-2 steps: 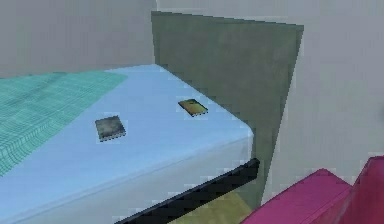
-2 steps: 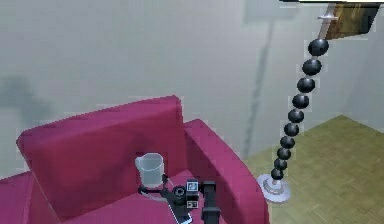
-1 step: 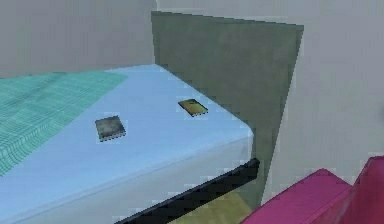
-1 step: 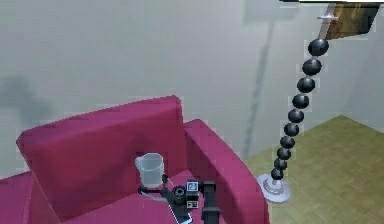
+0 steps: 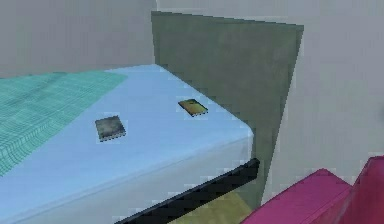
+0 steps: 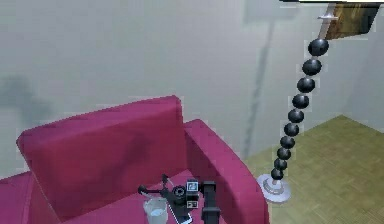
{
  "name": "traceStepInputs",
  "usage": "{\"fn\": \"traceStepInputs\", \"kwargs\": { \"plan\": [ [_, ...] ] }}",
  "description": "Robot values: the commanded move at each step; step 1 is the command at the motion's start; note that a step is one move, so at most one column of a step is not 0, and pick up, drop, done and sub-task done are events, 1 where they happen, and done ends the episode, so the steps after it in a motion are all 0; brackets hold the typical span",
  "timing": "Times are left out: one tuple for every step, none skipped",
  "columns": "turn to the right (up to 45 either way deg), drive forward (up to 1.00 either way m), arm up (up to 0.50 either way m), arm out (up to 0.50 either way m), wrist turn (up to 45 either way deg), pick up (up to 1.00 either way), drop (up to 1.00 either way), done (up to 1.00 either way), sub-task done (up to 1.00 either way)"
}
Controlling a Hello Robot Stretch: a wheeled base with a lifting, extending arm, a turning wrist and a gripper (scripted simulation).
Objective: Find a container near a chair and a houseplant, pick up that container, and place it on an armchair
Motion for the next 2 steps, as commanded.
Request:
{"fn": "traceStepInputs", "kwargs": {
  "plan": [
    [0.0, 0.00, 0.10, 0.00, 0.0, 0.00, 0.00, 0.00, 0.00],
    [0.0, 0.00, 0.00, -0.08, 0.0, 0.00, 0.00, 0.00, 0.00]
  ]
}}
